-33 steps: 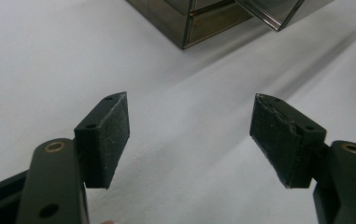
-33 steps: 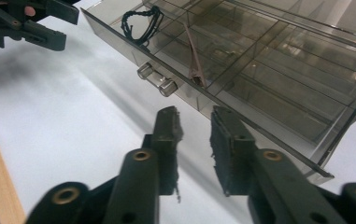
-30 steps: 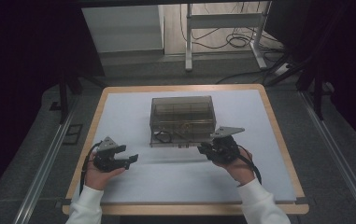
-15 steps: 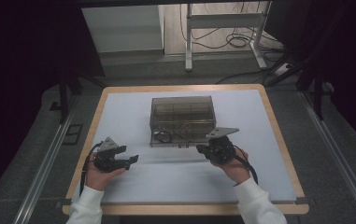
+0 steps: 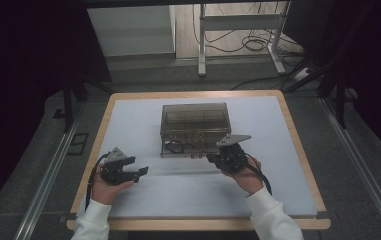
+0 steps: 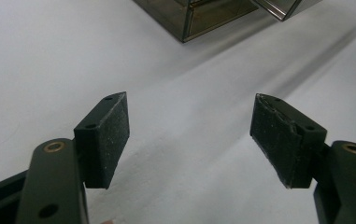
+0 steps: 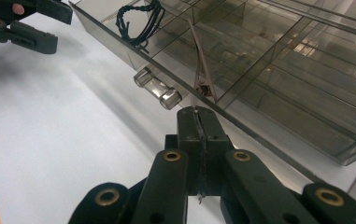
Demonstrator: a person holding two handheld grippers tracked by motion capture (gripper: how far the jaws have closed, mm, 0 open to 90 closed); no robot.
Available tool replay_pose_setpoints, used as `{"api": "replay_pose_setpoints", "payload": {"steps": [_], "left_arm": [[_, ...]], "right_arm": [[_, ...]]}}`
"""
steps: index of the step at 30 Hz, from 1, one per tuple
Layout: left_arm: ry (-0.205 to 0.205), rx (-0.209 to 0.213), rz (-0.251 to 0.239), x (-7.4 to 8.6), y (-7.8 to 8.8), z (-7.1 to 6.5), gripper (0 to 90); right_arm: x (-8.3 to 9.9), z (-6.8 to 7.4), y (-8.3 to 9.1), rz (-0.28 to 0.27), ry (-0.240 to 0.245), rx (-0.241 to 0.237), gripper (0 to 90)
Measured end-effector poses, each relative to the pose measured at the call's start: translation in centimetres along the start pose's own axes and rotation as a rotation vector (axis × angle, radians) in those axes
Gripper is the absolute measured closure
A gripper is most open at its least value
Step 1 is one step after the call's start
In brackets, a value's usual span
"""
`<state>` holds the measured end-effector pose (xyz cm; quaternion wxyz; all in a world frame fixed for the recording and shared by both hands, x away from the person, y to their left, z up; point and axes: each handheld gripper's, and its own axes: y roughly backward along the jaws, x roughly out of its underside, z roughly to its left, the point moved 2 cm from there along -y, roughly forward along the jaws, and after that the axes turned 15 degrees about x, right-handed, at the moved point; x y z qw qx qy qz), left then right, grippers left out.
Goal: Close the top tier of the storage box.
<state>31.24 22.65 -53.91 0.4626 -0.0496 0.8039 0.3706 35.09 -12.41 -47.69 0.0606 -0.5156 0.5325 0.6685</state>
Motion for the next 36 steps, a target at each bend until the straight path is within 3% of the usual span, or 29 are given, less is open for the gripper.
{"api": "replay_pose_setpoints", "payload": {"steps": [8, 36], "left_arm": [[0.003, 0.0, -0.002, 0.0, 0.0, 0.0, 28.6], [0.005, -0.001, -0.006, 0.1, 0.2, 0.1, 28.4]], "right_arm": [[-0.4, 0.5, -0.6, 0.002, 0.002, -0.008, 89.9], [-1.6, 0.0, -1.5, -0.002, -0.019, 0.016, 89.9]]}}
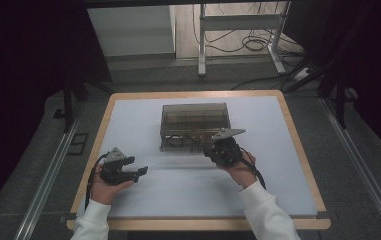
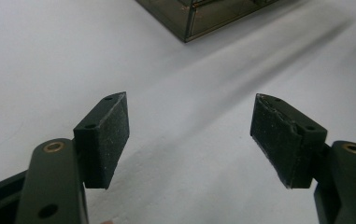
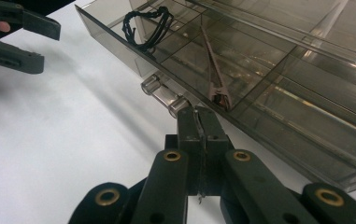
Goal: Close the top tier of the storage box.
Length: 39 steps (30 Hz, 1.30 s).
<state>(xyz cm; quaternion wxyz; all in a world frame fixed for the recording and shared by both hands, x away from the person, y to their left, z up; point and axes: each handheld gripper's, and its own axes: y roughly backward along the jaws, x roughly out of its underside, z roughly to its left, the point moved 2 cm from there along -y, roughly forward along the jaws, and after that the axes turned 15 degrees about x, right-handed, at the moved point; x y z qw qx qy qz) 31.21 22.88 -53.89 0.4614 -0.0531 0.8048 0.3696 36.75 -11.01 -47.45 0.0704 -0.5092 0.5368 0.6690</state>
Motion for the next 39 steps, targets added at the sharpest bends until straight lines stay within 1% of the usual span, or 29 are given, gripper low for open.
{"api": "replay_pose_setpoints", "payload": {"steps": [9, 16, 27, 32, 39], "left_arm": [[0.002, -0.001, 0.001, 0.0, 0.0, 0.1, 28.3], [0.013, -0.007, -0.007, 0.1, 0.2, 0.3, 28.4], [0.009, -0.007, -0.011, -0.2, 0.2, 0.4, 28.4], [0.006, -0.005, -0.016, -0.2, 0.4, 0.4, 28.4], [0.012, -0.004, -0.021, -0.1, 0.6, 0.4, 28.4]], "right_arm": [[-0.1, -0.2, -0.4, 0.001, -0.01, 0.012, 89.9], [-0.4, -0.7, -0.8, 0.001, -0.025, 0.019, 89.9], [-0.8, -1.4, -1.3, -0.005, -0.044, 0.032, 89.9], [-0.8, -1.5, -1.6, -0.004, -0.059, 0.036, 89.9], [-0.9, -1.8, -2.2, -0.01, -0.084, 0.055, 89.9]]}}
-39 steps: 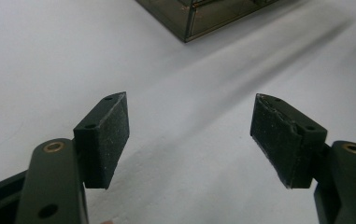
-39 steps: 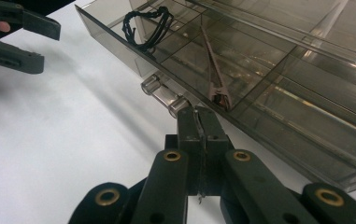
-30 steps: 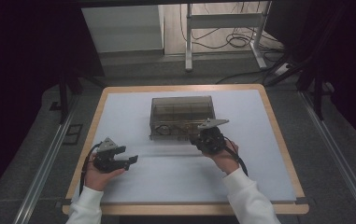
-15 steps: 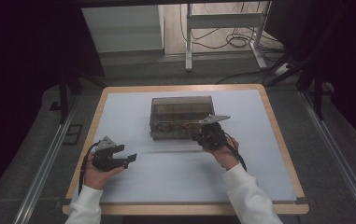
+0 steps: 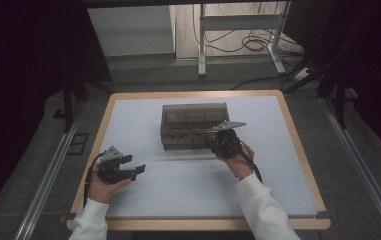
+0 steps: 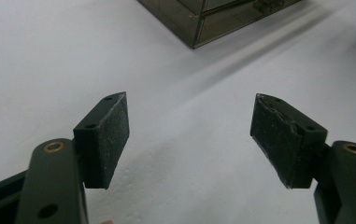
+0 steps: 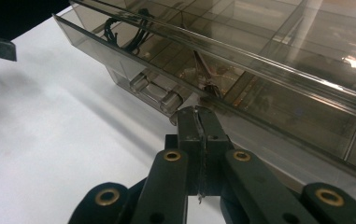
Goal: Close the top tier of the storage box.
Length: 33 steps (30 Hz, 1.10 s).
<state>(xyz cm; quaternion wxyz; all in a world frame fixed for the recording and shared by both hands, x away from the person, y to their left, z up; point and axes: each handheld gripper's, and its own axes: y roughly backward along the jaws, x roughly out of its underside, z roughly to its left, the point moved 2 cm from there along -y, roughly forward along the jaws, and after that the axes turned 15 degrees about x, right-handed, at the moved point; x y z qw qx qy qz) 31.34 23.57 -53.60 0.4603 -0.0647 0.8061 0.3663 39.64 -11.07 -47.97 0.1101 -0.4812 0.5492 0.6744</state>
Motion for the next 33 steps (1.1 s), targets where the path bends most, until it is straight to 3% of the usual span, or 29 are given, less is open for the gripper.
{"api": "replay_pose_setpoints", "payload": {"steps": [24, 33], "left_arm": [[0.005, -0.008, 0.003, 0.3, 0.2, 0.1, 28.3], [0.007, -0.007, 0.004, 0.4, 0.2, 0.1, 28.3]], "right_arm": [[-0.2, -1.1, -1.6, -0.027, -0.068, 0.043, 89.9], [-0.2, -1.2, -1.4, -0.024, -0.059, 0.054, 89.9]]}}
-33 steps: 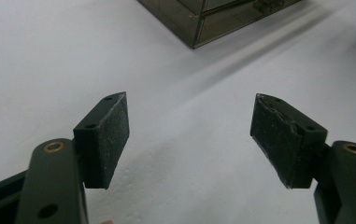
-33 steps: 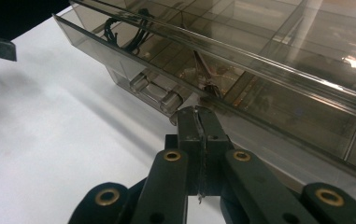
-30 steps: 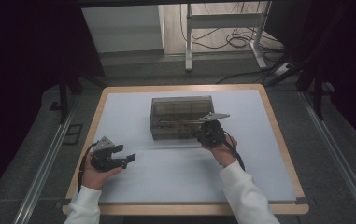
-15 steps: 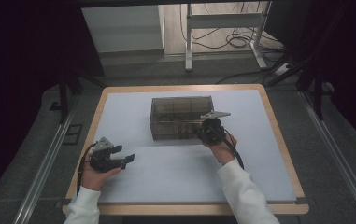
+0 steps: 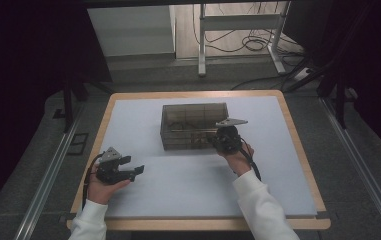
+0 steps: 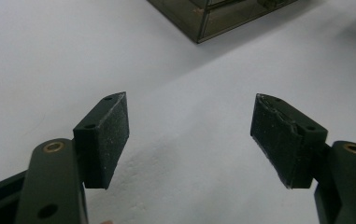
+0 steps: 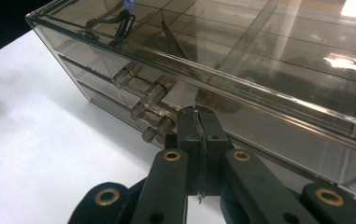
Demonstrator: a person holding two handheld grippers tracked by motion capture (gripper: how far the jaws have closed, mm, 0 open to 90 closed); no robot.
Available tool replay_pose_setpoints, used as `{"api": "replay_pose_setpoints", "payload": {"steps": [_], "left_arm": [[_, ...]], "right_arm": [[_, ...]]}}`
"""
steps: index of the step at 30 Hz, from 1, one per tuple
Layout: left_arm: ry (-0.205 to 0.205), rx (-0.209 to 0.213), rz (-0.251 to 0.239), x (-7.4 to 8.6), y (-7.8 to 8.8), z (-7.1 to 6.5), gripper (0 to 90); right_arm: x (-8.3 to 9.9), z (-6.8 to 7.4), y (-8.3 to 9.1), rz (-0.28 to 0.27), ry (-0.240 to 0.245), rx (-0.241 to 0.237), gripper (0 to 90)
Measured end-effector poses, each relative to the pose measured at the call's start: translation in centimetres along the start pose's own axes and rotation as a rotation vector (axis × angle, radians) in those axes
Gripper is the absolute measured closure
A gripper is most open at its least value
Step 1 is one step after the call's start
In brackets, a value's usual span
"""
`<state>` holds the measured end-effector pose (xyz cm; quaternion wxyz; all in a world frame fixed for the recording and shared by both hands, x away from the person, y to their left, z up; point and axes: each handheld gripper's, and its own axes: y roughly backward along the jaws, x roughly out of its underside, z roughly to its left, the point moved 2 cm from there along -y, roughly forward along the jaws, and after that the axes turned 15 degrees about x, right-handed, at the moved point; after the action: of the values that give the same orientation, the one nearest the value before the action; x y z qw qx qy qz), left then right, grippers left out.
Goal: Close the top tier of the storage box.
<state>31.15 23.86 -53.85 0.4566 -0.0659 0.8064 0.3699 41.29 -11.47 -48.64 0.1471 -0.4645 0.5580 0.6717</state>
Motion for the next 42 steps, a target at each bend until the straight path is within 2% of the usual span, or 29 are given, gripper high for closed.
{"api": "replay_pose_setpoints", "payload": {"steps": [4, 7, 9, 12, 18, 32, 39, 42], "left_arm": [[-0.001, -0.001, 0.0, 0.0, 0.0, 0.0, 28.3], [-0.001, -0.002, 0.001, 0.0, 0.0, 0.0, 28.3], [-0.002, -0.002, 0.002, 0.0, 0.0, -0.1, 28.3], [-0.004, -0.002, 0.004, 0.0, -0.1, -0.1, 28.3], [-0.007, -0.001, 0.007, 0.0, -0.2, -0.2, 28.3], [-0.013, 0.0, 0.012, 0.0, -0.4, -0.4, 28.3], [-0.016, -0.001, 0.012, -0.1, -0.4, -0.5, 28.3], [-0.018, -0.003, 0.014, -0.1, -0.5, -0.5, 28.3]], "right_arm": [[0.2, -0.2, 0.4, 0.0, 0.002, -0.004, 89.8], [0.4, -0.2, 0.8, -0.006, 0.025, -0.016, 87.1], [0.6, -0.2, 1.1, -0.009, 0.043, -0.031, 80.8], [1.1, -0.3, 1.7, -0.002, 0.061, -0.045, 62.9], [2.3, -0.7, 2.8, -0.013, 0.062, -0.027, 50.2], [6.0, -2.5, 4.7, -0.008, 0.05, -0.024, 45.0], [7.5, -3.6, 5.8, -0.015, 0.046, -0.005, 44.3], [8.1, -4.1, 6.2, -0.019, 0.029, -0.004, 44.3]]}}
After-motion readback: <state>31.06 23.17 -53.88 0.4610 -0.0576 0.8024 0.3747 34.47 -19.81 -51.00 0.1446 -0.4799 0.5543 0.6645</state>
